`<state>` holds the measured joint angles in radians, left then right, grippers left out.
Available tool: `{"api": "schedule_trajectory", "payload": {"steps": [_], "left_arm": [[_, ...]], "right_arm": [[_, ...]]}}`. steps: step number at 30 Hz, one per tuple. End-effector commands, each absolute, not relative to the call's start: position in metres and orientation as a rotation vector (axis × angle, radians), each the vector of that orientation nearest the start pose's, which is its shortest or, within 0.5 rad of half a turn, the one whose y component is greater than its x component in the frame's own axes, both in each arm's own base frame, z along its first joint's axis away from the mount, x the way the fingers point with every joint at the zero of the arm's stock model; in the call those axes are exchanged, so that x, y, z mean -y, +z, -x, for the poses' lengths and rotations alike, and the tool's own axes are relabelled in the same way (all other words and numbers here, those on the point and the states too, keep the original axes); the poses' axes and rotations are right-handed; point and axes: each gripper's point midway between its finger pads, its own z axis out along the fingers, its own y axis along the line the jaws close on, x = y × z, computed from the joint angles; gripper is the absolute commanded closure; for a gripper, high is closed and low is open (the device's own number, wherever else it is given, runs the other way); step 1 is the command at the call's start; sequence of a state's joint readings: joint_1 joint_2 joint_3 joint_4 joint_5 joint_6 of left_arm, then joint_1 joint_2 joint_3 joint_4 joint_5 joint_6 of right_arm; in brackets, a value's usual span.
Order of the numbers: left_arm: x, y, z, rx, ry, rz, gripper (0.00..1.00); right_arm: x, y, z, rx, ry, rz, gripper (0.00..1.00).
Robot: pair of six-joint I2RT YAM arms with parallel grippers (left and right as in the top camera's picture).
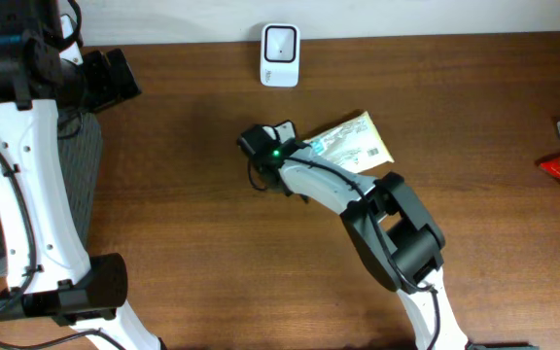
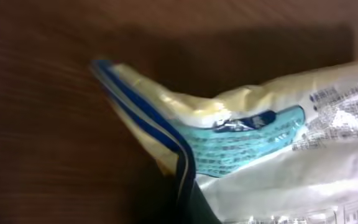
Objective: Scan the item barcode
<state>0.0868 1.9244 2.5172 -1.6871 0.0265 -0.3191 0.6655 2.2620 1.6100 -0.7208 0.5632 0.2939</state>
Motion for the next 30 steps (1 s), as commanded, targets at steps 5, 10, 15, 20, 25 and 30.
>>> {"api": "schedule_trajectory", "payload": {"steps": [5, 10, 15, 20, 25, 30], "left_arm": [[-0.033, 0.331, -0.392, -2.605, -0.106, 0.553, 0.01], [-0.033, 0.331, -0.392, -2.605, -0.106, 0.553, 0.01], [-0.033, 0.331, -0.392, -2.605, -0.106, 0.553, 0.01], [-0.034, 0.331, -0.392, -2.605, -0.106, 0.554, 0.01], [-0.033, 0.331, -0.392, -2.605, -0.106, 0.552, 0.01], [-0.033, 0.331, -0.392, -2.605, -0.106, 0.553, 0.01]], "right_arm": [[-0.265, 0.050, -0.423, -2.786, -0.096, 0.295, 0.96], [-0.303, 0.156, -0.423, -2.795, 0.430, 0.380, 0.96], [-0.302, 0.221, -0.424, -2.768, 0.944, 0.273, 0.96], [-0.209, 0.185, -0.457, -2.877, 0.851, -0.076, 0.96], [-0.075, 0.104, -0.445, -3.072, 0.255, -0.407, 0.81], [-0.055, 0.118, -0.414, -3.195, 0.162, -0.298, 0.41]]}}
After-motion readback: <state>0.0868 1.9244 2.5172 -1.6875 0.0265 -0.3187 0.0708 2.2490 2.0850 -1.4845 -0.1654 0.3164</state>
